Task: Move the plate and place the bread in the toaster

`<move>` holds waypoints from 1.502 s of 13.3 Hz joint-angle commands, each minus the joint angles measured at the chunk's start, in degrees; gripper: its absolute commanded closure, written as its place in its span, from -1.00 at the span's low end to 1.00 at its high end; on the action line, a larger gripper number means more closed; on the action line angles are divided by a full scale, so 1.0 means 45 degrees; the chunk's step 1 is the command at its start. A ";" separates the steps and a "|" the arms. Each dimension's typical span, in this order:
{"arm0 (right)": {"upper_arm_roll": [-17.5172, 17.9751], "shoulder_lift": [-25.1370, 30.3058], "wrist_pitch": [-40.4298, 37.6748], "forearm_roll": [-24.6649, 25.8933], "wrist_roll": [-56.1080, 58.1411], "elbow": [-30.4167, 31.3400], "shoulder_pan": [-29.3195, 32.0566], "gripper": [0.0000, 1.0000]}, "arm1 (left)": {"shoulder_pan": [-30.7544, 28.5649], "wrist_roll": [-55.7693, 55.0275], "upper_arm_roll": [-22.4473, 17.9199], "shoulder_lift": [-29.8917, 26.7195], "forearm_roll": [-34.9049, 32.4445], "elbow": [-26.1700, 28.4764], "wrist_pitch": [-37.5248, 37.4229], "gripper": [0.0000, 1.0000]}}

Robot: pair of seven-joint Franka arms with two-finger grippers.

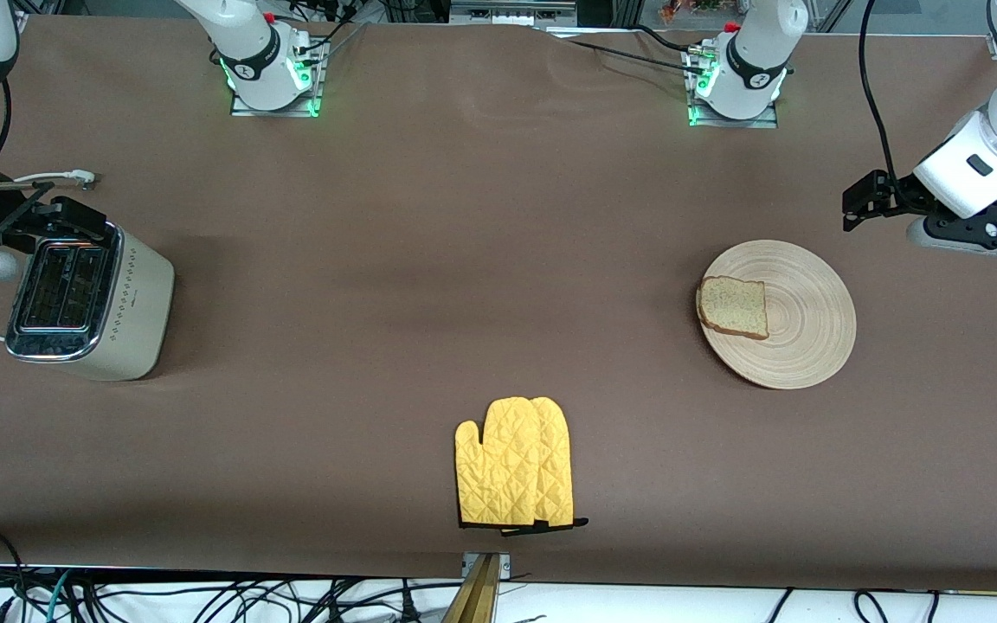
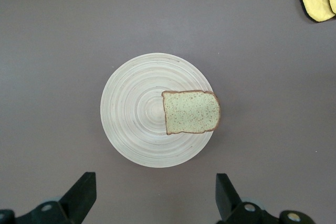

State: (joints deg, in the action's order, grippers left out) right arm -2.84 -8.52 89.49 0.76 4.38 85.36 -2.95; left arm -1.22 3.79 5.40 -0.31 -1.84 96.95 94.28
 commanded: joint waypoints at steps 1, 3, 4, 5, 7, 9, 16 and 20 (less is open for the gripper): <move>0.0124 0.0116 -0.0044 0.0142 -0.0152 0.0113 0.0090 -1.00 | 0.0036 -0.0120 0.0051 0.0068 -0.0372 -0.0216 -0.0189 -1.00; 0.0124 0.0116 0.0015 0.0162 -0.0133 0.0113 0.0089 -1.00 | 0.0036 -0.0120 0.0051 0.0068 -0.0372 -0.0216 -0.0189 -1.00; 0.0124 0.0116 0.0015 0.0143 -0.0133 0.0113 0.0109 -1.00 | 0.0036 -0.0120 0.0051 0.0068 -0.0372 -0.0216 -0.0169 -1.00; 0.0124 0.0116 0.0015 0.0143 -0.0094 0.0093 0.0128 -1.00 | 0.0036 -0.0120 0.0051 0.0068 -0.0372 -0.0216 -0.0189 -1.00; 0.0124 0.0116 0.0015 0.0143 -0.0132 0.0113 0.0128 -1.00 | 0.0036 -0.0120 0.0051 0.0068 -0.0372 -0.0216 -0.0189 -1.00; 0.0124 0.0116 0.0015 0.0123 -0.0152 0.0113 0.0128 -1.00 | 0.0056 -0.0120 0.0032 0.0126 -0.0314 -0.0216 -0.0150 -1.00; 0.0124 0.0116 0.0015 0.0143 -0.0133 0.0113 0.0109 -1.00 | -0.3316 0.2838 -0.0086 0.2426 0.4425 -0.0255 -0.0617 -1.00; 0.0124 0.0116 0.0035 0.0142 -0.0133 0.0093 0.0089 -1.00 | -0.6188 0.8809 -0.0066 0.5762 0.7182 -0.0894 -0.0638 -1.00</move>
State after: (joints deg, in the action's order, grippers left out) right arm -2.83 -8.53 89.52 0.77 4.37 85.36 -2.95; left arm -24.54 32.59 4.29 17.77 25.80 97.43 92.49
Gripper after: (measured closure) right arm 0.000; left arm 0.000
